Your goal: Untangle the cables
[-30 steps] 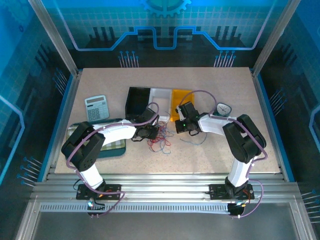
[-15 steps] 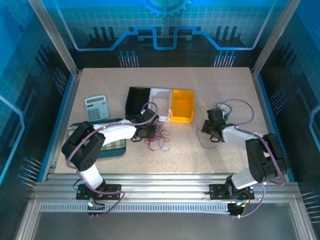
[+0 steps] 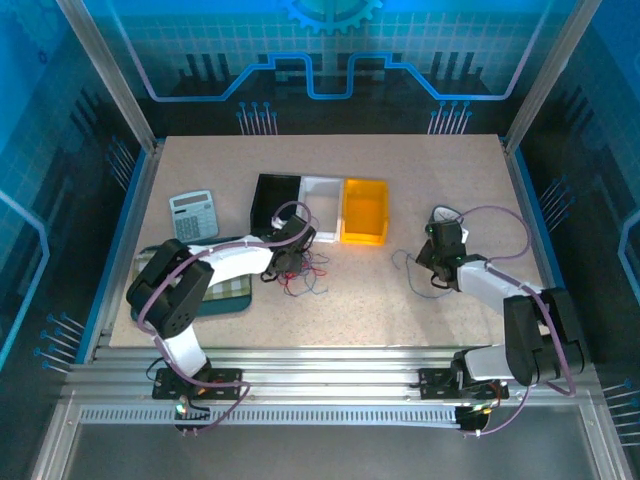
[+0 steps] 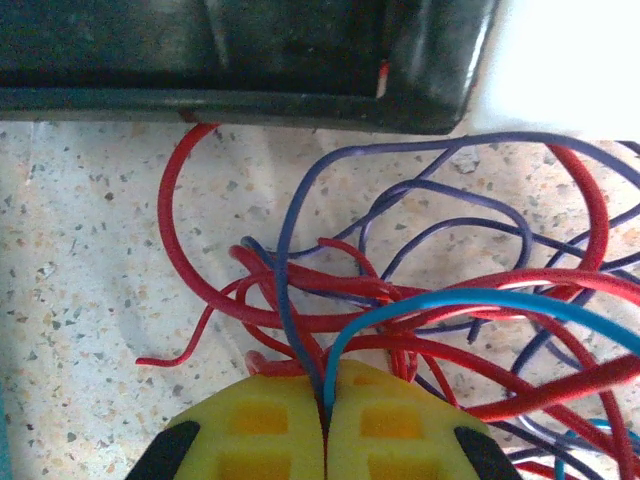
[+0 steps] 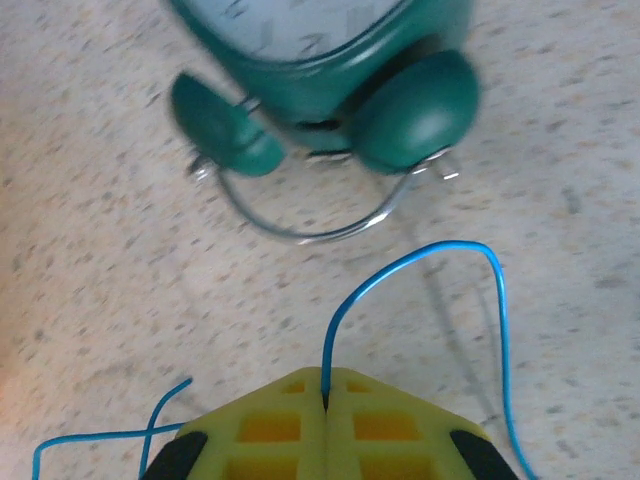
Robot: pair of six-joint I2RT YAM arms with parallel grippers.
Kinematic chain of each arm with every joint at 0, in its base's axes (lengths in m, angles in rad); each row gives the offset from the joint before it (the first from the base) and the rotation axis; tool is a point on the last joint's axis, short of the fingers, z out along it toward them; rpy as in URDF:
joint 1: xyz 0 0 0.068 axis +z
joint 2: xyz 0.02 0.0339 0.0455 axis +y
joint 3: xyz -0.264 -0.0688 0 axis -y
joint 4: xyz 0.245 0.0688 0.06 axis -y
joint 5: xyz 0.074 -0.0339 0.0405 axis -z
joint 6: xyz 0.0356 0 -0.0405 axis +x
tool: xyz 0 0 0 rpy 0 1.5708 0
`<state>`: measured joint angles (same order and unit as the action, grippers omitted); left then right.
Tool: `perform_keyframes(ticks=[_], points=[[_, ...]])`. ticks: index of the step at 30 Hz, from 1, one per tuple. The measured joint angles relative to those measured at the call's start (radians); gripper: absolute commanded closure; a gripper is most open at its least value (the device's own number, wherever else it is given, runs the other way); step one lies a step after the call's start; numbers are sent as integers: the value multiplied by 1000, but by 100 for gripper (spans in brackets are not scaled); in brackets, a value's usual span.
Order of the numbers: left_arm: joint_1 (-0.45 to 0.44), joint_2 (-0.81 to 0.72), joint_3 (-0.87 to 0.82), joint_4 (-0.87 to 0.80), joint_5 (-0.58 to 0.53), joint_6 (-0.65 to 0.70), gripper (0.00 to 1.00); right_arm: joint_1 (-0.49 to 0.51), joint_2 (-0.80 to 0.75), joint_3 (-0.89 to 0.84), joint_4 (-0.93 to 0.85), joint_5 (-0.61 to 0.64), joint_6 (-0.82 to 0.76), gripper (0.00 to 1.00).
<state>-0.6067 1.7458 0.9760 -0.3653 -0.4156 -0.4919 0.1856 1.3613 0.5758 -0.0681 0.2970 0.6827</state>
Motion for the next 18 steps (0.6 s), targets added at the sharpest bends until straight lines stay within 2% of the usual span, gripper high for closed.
perform_keyframes(ticks=[5,15,18], points=[[-17,21,24,-4,-8,12,100,35,2,39,-42,-98,-62,92],[-18,37,39,-4,-7,23,100,90,68,110,-216,-219,-146,91],[-18,43,46,-4,-7,23,100,98,86,143,-262,-242,-173,81]])
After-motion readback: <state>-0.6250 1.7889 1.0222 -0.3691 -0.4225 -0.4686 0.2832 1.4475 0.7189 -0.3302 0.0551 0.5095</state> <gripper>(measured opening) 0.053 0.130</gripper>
